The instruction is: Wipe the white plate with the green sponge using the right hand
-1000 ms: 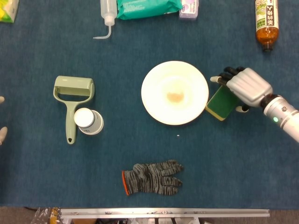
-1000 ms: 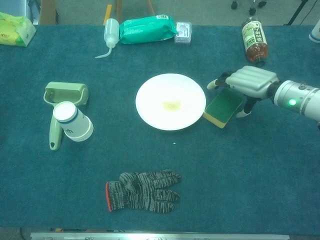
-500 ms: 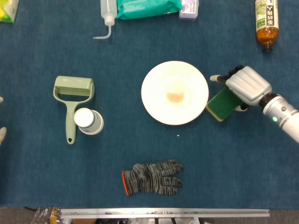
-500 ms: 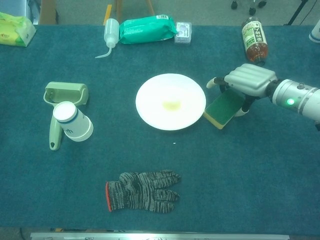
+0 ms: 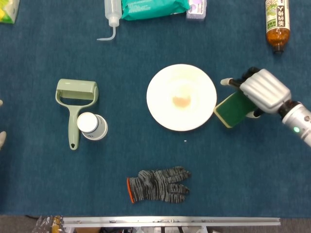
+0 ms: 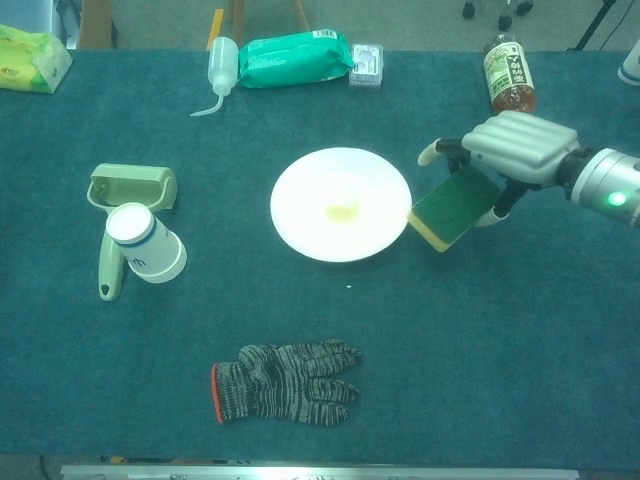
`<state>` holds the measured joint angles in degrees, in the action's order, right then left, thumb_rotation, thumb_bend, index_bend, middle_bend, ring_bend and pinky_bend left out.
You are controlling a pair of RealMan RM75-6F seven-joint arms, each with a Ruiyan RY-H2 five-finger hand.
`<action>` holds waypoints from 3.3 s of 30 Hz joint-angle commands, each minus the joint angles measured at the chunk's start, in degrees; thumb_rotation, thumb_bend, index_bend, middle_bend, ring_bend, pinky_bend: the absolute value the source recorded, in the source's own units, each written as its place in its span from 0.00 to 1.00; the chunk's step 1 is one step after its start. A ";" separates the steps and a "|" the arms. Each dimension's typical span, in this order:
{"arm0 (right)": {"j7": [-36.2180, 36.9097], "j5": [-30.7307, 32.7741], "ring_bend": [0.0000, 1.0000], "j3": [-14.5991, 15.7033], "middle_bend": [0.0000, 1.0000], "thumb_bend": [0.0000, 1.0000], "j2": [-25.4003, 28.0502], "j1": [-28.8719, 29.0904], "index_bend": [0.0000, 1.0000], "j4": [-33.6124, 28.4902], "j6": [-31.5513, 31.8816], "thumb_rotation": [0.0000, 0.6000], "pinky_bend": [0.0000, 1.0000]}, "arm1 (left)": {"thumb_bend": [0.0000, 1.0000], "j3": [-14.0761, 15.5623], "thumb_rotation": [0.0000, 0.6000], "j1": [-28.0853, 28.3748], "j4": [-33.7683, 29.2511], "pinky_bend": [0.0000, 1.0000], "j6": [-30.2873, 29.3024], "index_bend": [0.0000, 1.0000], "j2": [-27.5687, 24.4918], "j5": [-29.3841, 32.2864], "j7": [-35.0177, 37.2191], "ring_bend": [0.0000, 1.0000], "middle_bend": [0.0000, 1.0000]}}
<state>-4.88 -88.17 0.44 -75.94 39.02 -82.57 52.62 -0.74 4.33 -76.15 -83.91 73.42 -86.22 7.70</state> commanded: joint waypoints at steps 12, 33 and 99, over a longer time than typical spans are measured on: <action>-4.57 4.08 0.40 -4.22 0.53 0.00 3.44 0.78 0.25 -4.69 0.42 1.00 0.31 | 0.27 0.01 1.00 0.34 -0.42 0.34 0.47 0.24 0.21 -0.07 -0.45 0.18 0.19; -12.94 12.65 0.40 -8.30 0.53 0.00 -7.02 12.59 0.28 3.80 -13.48 1.00 0.31 | 0.27 0.37 1.00 0.16 1.89 0.34 -0.26 0.24 1.01 -1.01 2.69 0.18 0.19; -25.04 26.35 0.40 -6.95 0.53 0.00 -17.52 25.19 0.28 13.63 -17.72 1.00 0.31 | 0.27 1.29 1.00 -0.83 5.39 0.34 -0.94 0.24 2.56 -1.84 7.06 0.18 0.19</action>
<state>-29.88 -61.83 -6.57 -93.14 63.95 -69.25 35.13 0.54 3.53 -70.80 -84.83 75.98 -88.08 14.72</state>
